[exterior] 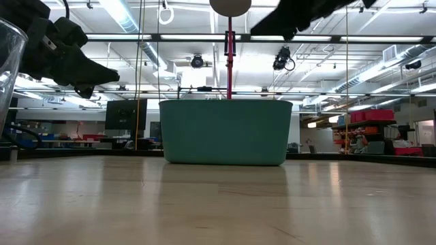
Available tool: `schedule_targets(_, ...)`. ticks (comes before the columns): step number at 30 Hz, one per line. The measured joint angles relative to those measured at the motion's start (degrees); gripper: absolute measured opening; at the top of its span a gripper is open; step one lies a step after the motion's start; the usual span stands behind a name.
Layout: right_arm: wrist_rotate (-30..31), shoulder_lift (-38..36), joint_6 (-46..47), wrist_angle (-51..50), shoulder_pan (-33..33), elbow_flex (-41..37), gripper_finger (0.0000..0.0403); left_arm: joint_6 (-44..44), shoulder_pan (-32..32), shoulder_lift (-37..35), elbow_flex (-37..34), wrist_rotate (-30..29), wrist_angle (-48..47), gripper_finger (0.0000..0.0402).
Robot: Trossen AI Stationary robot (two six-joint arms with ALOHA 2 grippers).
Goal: Pick and place Stapler, Stapler remover, tape
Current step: Return to Home Position
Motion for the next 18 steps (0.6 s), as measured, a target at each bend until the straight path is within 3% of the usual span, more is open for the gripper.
schedule_targets(11, -0.54, -13.82, 5.74, 11.14, 0.09, -18.26, 0.0002, 0.0, 0.0, 0.0, 0.0, 0.0, 0.0, 0.0028)
schedule_targets(18, -7.91, -21.48, 6.97, 20.75, 0.15, -28.39, 0.0002, 0.0, 0.0, 0.0, 0.02, 0.0, 0.0, 0.0028)
